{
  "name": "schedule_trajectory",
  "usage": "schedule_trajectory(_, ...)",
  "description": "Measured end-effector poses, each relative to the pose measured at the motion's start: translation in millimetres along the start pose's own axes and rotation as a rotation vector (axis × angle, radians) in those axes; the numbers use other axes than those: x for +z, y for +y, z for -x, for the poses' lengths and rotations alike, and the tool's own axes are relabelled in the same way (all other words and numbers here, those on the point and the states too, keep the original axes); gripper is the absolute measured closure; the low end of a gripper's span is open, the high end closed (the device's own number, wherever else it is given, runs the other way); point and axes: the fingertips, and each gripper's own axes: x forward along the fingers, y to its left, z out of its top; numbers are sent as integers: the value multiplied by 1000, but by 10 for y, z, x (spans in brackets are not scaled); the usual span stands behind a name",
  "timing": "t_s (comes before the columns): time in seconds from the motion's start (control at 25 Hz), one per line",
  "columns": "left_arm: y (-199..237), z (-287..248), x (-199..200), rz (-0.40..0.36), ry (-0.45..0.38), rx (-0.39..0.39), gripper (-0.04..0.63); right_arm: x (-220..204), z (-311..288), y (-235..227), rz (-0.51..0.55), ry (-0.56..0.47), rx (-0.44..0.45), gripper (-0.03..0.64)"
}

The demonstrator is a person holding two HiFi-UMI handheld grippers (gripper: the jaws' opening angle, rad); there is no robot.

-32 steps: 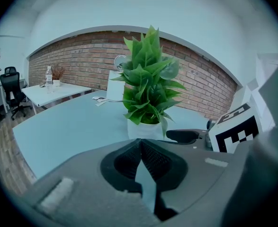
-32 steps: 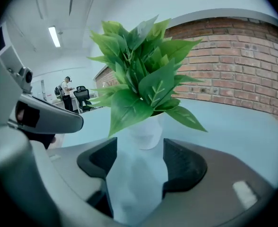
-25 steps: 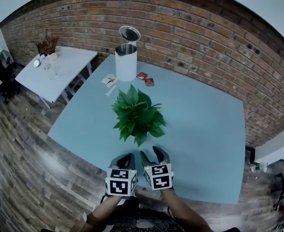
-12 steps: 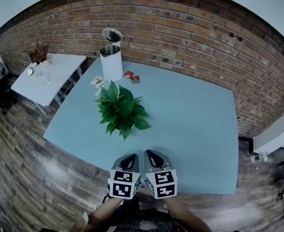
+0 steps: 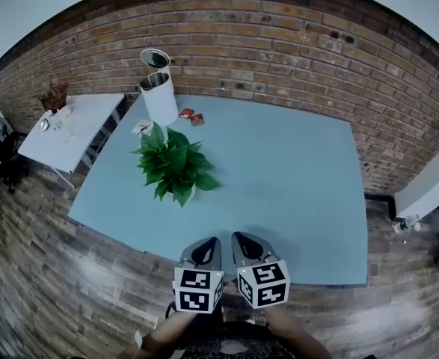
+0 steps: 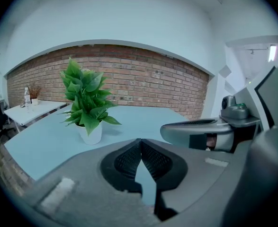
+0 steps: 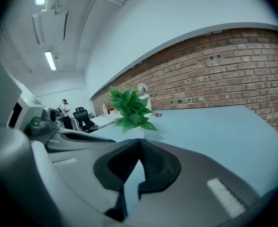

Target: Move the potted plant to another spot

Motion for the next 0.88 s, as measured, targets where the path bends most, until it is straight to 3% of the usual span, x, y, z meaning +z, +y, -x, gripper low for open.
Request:
schedule_trajectory(0.32, -203, 109, 37, -9, -28, 3, 595, -64, 194, -34, -1, 7, 3, 611)
schedule_trajectory(0.88, -282, 196, -11, -22, -7, 2, 595, -40, 308, -42, -32, -27, 0, 611)
